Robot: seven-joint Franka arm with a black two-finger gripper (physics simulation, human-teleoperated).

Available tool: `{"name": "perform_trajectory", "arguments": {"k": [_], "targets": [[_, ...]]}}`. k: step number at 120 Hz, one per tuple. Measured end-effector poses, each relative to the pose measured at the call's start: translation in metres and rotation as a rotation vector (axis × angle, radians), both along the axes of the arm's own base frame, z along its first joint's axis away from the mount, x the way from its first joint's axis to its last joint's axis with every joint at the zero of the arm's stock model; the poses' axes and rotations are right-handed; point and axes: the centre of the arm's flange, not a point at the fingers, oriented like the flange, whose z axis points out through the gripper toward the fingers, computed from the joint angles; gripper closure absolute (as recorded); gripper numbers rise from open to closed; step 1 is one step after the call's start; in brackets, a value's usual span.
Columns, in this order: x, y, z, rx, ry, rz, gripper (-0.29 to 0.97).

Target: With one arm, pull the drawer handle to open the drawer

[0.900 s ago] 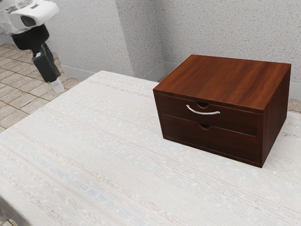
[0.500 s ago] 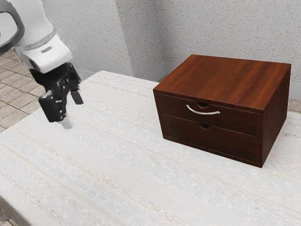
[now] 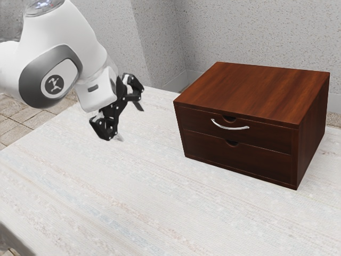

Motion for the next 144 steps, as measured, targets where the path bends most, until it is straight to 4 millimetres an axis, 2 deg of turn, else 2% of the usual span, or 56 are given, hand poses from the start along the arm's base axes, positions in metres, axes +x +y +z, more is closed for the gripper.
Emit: {"name": "perform_trajectory", "arguments": {"k": [17,43,51,65,73,87,100,113,134,144], "targets": [[0.048,0.0,-0.02,0.003,-0.008,-0.003,0.02],[0.065,-0.007,-0.037,-0.094,-0.009,0.003,0.33],[0.068,-0.02,-0.035,-0.122,-0.017,-0.007,0.38],[0.074,-0.068,-0.039,-0.154,-0.013,-0.035,0.41],[0.082,-0.082,-0.038,-0.162,-0.022,-0.03,0.42],[0.098,-0.075,-0.043,-0.17,-0.027,0.022,0.43],[0.111,-0.079,-0.04,-0.183,-0.046,0.047,0.44],[0.12,-0.073,-0.055,-0.222,-0.027,0.091,0.44],[0.127,-0.072,-0.065,-0.286,-0.023,0.134,0.45],[0.129,-0.08,-0.068,-0.317,-0.024,0.137,0.46]]}}
